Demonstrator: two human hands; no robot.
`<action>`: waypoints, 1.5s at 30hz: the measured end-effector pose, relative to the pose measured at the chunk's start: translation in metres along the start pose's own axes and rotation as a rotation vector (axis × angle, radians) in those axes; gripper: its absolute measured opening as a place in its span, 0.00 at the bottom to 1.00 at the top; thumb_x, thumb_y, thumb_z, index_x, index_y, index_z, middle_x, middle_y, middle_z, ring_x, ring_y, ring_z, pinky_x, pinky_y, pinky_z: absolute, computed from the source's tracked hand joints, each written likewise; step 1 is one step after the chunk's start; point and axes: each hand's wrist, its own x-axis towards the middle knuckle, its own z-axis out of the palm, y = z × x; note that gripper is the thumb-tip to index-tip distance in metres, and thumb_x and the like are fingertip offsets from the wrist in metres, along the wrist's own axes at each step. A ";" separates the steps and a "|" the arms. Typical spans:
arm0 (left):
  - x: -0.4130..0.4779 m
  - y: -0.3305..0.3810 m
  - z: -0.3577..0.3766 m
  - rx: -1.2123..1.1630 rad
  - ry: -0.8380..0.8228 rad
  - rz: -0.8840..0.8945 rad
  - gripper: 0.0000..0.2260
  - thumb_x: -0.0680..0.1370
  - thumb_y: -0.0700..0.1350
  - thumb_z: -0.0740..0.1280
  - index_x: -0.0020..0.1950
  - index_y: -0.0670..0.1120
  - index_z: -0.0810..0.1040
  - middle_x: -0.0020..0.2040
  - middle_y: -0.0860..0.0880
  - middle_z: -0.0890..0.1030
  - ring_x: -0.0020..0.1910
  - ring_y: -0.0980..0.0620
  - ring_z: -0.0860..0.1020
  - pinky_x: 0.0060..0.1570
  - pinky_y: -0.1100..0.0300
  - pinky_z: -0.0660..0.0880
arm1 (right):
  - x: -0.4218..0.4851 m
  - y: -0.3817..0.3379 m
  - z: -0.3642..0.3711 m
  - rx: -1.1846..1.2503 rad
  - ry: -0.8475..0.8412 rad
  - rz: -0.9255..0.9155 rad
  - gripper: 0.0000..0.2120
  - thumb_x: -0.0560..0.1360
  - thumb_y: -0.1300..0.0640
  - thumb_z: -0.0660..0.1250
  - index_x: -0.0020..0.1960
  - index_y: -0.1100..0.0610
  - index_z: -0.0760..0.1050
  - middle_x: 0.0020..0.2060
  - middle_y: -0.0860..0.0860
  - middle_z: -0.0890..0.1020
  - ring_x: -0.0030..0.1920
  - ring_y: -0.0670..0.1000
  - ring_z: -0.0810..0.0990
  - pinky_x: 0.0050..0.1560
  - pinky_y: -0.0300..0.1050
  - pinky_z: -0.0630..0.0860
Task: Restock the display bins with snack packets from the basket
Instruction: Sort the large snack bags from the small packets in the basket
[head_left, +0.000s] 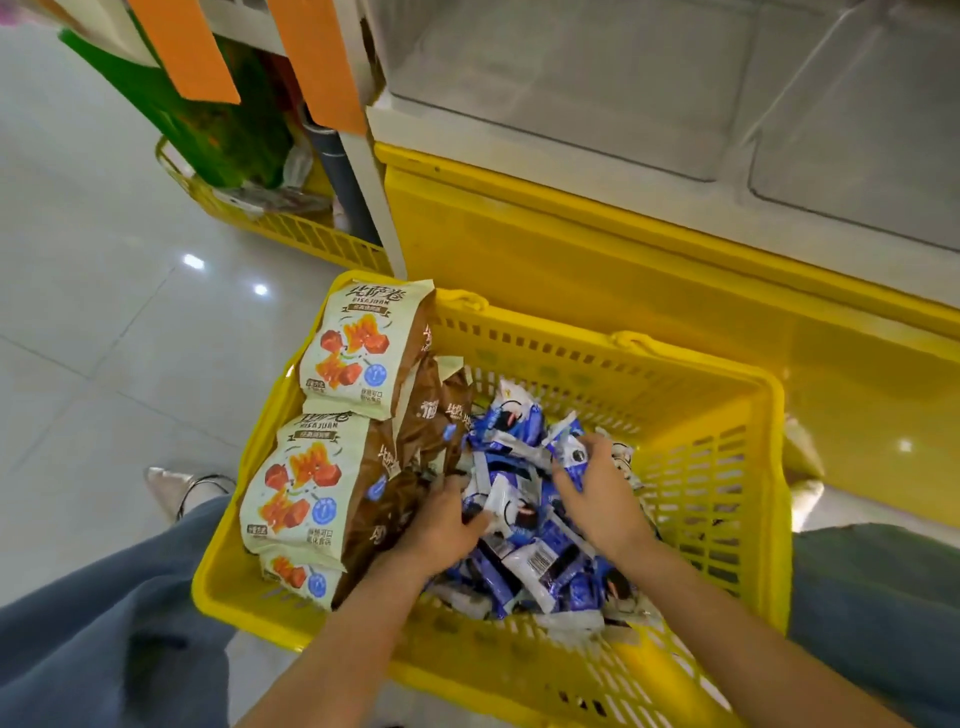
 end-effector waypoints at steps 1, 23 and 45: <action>0.001 0.001 0.003 0.004 -0.005 0.007 0.24 0.78 0.52 0.64 0.70 0.44 0.62 0.69 0.45 0.62 0.69 0.47 0.61 0.66 0.57 0.62 | 0.006 0.006 -0.009 0.019 0.057 0.010 0.23 0.79 0.51 0.61 0.68 0.59 0.59 0.51 0.60 0.81 0.43 0.58 0.81 0.40 0.51 0.77; 0.010 0.006 0.024 -0.352 0.052 0.014 0.06 0.78 0.49 0.64 0.52 0.50 0.71 0.48 0.53 0.69 0.51 0.53 0.71 0.47 0.66 0.66 | -0.028 0.011 0.035 -0.226 -0.425 -0.178 0.44 0.73 0.47 0.69 0.77 0.52 0.43 0.73 0.51 0.56 0.73 0.54 0.56 0.71 0.49 0.61; 0.014 0.073 0.019 -0.232 0.047 0.349 0.19 0.82 0.50 0.54 0.73 0.49 0.62 0.71 0.49 0.64 0.68 0.51 0.65 0.63 0.60 0.62 | -0.009 0.027 -0.051 -0.352 0.034 -0.079 0.35 0.77 0.52 0.64 0.76 0.57 0.48 0.73 0.53 0.58 0.73 0.52 0.58 0.70 0.43 0.60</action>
